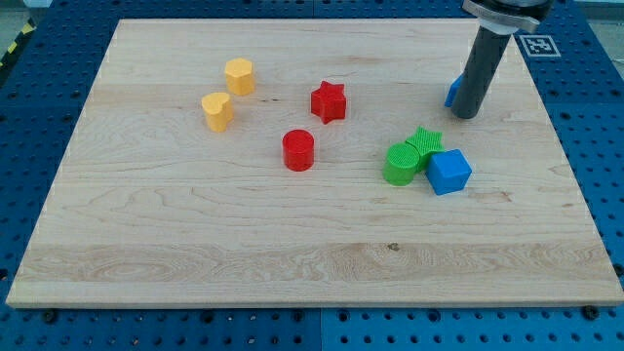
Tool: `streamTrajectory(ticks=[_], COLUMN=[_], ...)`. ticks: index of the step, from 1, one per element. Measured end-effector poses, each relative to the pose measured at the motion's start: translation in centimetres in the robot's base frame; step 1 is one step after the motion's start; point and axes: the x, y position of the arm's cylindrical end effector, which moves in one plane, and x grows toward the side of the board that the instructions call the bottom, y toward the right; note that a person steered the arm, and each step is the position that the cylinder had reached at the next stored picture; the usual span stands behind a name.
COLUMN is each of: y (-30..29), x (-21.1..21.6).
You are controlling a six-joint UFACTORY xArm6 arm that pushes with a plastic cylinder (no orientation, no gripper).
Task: Move blue triangle towards top center
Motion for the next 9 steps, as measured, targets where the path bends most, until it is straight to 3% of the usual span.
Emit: streamTrajectory(ticks=[1,3,5,9], y=[5.1,7.4,-0.3,-12.4], x=[2.1,-2.1,-2.1,-6.4])
